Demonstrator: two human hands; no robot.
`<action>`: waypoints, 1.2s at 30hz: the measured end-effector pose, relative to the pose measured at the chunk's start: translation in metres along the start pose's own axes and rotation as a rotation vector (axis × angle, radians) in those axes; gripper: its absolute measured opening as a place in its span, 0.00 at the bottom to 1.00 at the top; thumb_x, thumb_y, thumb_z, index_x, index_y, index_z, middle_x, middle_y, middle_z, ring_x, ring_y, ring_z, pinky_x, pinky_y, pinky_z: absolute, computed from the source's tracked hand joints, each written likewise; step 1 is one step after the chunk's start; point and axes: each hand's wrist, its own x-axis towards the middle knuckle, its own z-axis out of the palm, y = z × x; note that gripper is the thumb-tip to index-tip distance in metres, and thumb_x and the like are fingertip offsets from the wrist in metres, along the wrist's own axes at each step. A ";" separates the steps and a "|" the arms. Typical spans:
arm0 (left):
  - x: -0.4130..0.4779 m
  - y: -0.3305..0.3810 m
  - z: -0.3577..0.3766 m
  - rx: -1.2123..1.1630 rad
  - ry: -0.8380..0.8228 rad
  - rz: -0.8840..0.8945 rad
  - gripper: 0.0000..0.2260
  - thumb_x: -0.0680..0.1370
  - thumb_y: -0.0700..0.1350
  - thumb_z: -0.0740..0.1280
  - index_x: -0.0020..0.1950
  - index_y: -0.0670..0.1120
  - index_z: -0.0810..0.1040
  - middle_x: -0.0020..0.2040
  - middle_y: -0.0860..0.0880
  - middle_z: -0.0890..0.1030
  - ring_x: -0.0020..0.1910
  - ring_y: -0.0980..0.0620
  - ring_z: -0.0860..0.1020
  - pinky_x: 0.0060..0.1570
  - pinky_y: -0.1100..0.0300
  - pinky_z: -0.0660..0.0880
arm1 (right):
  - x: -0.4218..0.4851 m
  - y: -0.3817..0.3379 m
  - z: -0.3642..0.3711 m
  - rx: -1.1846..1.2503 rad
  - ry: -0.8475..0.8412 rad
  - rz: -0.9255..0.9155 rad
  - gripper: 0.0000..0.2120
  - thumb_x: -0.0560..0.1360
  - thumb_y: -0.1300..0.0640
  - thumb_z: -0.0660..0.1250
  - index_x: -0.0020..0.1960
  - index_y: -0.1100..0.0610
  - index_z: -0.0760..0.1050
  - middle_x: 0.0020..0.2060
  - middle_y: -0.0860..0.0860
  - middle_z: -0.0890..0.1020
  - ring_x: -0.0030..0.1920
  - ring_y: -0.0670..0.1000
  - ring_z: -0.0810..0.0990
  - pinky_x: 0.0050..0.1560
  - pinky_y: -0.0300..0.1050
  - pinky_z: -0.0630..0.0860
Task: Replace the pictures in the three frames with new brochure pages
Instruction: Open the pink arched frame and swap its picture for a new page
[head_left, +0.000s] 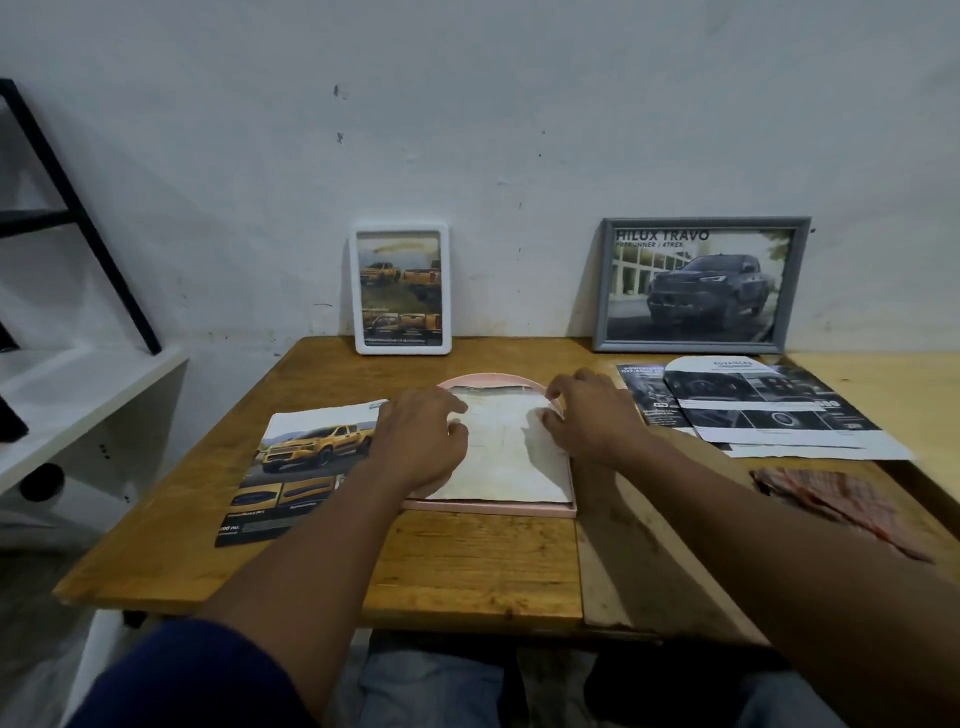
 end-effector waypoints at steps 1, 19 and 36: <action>0.002 0.012 0.001 -0.040 0.017 0.011 0.15 0.80 0.50 0.66 0.66 0.56 0.80 0.72 0.52 0.76 0.72 0.48 0.69 0.71 0.45 0.67 | -0.004 0.011 -0.009 -0.016 -0.001 0.040 0.20 0.79 0.43 0.65 0.67 0.50 0.74 0.66 0.53 0.75 0.65 0.56 0.72 0.65 0.57 0.72; 0.007 0.130 0.049 0.168 -0.386 0.264 0.45 0.68 0.76 0.66 0.79 0.55 0.63 0.75 0.48 0.70 0.73 0.43 0.67 0.70 0.44 0.66 | -0.055 0.107 -0.047 0.017 -0.214 0.430 0.37 0.66 0.37 0.77 0.68 0.52 0.72 0.65 0.54 0.77 0.66 0.58 0.73 0.66 0.59 0.70; 0.019 0.129 -0.001 -0.407 -0.164 0.133 0.44 0.63 0.76 0.71 0.76 0.59 0.70 0.70 0.53 0.75 0.69 0.48 0.73 0.65 0.41 0.74 | -0.027 0.102 -0.110 0.590 0.280 0.338 0.06 0.80 0.53 0.67 0.49 0.55 0.78 0.44 0.51 0.81 0.49 0.54 0.81 0.52 0.51 0.79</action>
